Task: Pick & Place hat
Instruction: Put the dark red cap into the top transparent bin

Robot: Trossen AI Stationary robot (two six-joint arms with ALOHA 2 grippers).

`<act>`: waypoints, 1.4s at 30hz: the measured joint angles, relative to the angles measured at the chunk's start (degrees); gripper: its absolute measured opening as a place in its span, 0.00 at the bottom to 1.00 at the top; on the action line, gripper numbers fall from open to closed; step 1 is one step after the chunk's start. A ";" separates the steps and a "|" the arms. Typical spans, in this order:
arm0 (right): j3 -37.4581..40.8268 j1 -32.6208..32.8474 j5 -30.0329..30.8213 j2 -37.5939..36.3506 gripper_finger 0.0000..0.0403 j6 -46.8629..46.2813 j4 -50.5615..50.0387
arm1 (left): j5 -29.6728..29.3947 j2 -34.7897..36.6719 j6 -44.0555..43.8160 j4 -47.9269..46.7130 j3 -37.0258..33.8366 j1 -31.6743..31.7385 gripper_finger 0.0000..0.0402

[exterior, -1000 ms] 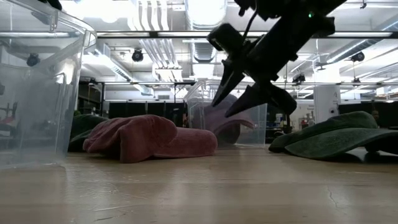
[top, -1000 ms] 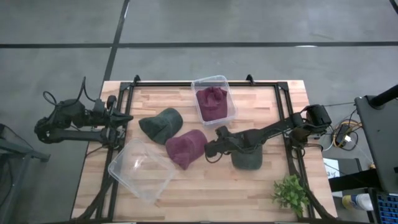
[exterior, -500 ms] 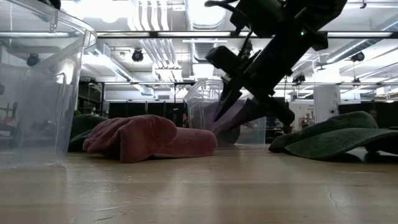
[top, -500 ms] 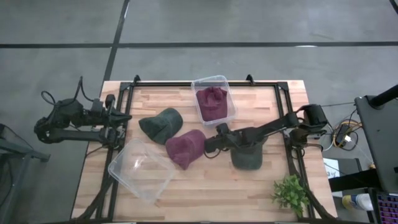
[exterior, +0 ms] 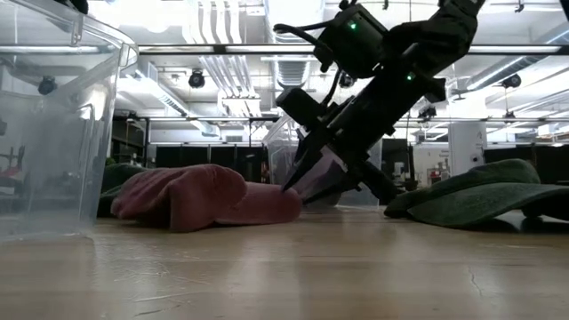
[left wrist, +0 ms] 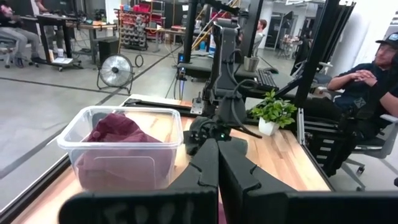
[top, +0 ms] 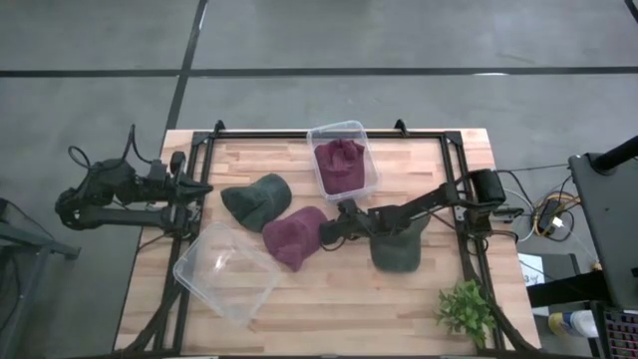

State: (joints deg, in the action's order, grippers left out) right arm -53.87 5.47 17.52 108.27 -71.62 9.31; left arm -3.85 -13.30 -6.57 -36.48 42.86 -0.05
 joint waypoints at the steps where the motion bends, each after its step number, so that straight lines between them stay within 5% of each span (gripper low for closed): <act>1: 0.05 -0.22 -0.01 -0.07 0.35 0.22 -0.09 | 0.04 -0.02 -0.02 -0.14 -0.06 0.00 0.00; 26: 0.52 -1.24 -7.10 -0.28 0.31 7.51 7.75 | 0.19 -0.11 0.17 -0.03 -0.06 0.00 0.00; 37: 0.52 -1.01 -6.66 -0.31 0.27 6.09 1.14 | 0.19 -0.11 0.20 -0.01 -0.06 0.00 0.00; 42: 0.52 -0.74 -1.04 -0.31 0.28 5.40 0.05 | 0.19 -0.11 0.20 -0.03 -0.06 0.00 0.00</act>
State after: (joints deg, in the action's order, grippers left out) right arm -53.34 4.73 16.48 107.96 -66.22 9.35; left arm -3.66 -13.41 -6.37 -36.51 42.81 -0.05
